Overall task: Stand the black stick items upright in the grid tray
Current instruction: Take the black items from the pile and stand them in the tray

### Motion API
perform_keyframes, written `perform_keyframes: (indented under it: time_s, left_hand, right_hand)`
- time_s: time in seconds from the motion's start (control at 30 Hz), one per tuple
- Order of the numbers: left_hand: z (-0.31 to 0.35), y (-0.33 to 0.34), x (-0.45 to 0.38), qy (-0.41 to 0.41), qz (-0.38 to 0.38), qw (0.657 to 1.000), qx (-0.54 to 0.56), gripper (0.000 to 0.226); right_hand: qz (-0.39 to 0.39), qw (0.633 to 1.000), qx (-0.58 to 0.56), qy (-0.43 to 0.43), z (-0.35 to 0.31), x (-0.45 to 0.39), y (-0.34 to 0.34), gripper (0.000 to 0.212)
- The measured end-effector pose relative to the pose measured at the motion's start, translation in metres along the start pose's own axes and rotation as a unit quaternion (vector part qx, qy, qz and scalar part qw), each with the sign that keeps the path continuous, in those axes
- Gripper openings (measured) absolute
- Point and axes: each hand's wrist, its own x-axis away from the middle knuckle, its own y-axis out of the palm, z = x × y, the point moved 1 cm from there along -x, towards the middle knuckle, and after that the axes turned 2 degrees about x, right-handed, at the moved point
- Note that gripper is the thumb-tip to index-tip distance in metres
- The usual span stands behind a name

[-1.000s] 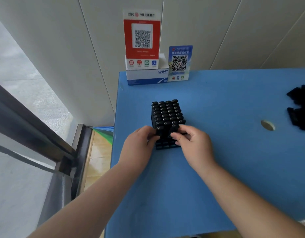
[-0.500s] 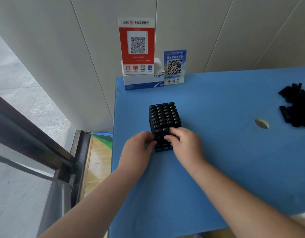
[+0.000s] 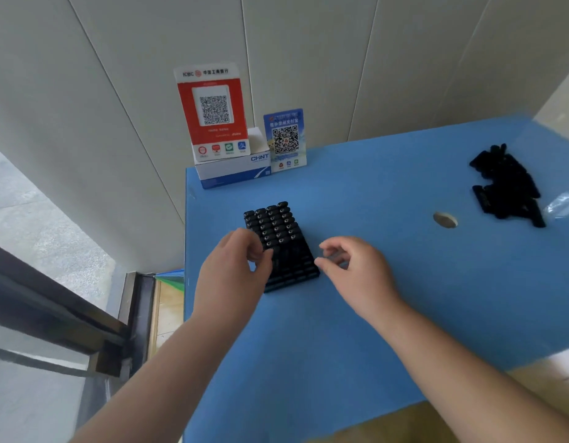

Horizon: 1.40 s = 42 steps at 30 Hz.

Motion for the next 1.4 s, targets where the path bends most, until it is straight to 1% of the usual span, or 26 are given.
perform_keyframes:
  time_s: [0.1, 0.2, 0.27, 0.3, 0.4, 0.5, 0.6, 0.9, 1.1, 1.23, 1.4]
  left_hand:
    - [0.03, 0.008, -0.004, 0.068, -0.039, 0.996, -0.047, 0.023]
    - [0.056, 0.035, -0.007, 0.105, -0.14, 0.979, -0.108, 0.013]
    - [0.074, 0.056, -0.006, 0.115, -0.195, 0.967, -0.113, 0.022]
    - [0.083, 0.066, -0.003, 0.125, -0.21, 0.963, -0.115, 0.027]
    - [0.115, 0.093, 0.006, 0.168, -0.212, 0.954, -0.129, 0.042]
    - [0.15, 0.119, 0.017, 0.184, -0.205, 0.951, -0.143, 0.05]
    - [0.189, 0.147, 0.028, 0.203, -0.205, 0.946, -0.149, 0.052]
    - [0.302, 0.238, 0.074, 0.211, -0.23, 0.942, -0.124, 0.049]
    - [0.353, 0.286, 0.081, 0.212, -0.248, 0.938, -0.114, 0.049]
    - [0.368, 0.316, 0.062, 0.216, -0.252, 0.936, -0.119, 0.049]
    - [0.377, 0.365, 0.027, 0.193, -0.277, 0.932, -0.132, 0.049]
  right_hand:
    - [0.027, 0.999, 0.045, 0.001, 0.015, 0.001, -0.046, 0.022]
    - [0.045, 0.989, 0.14, 0.01, 0.036, 0.009, -0.098, 0.025]
    - [0.058, 0.978, 0.199, 0.024, 0.051, 0.021, -0.134, 0.027]
    - [0.064, 0.973, 0.219, 0.034, 0.058, 0.028, -0.151, 0.028]
    - [0.073, 0.957, 0.273, 0.063, 0.077, 0.049, -0.198, 0.033]
    - [0.069, 0.946, 0.306, 0.086, 0.095, 0.067, -0.242, 0.039]
    - [0.081, 0.941, 0.313, 0.103, 0.116, 0.083, -0.284, 0.042]
    - [0.079, 0.935, 0.332, 0.095, 0.185, 0.108, -0.389, 0.042]
    - [0.072, 0.929, 0.346, 0.109, 0.218, 0.106, -0.435, 0.041]
    - [0.07, 0.925, 0.356, 0.111, 0.238, 0.085, -0.454, 0.042]
    - [0.066, 0.924, 0.361, 0.107, 0.261, 0.045, -0.468, 0.04]
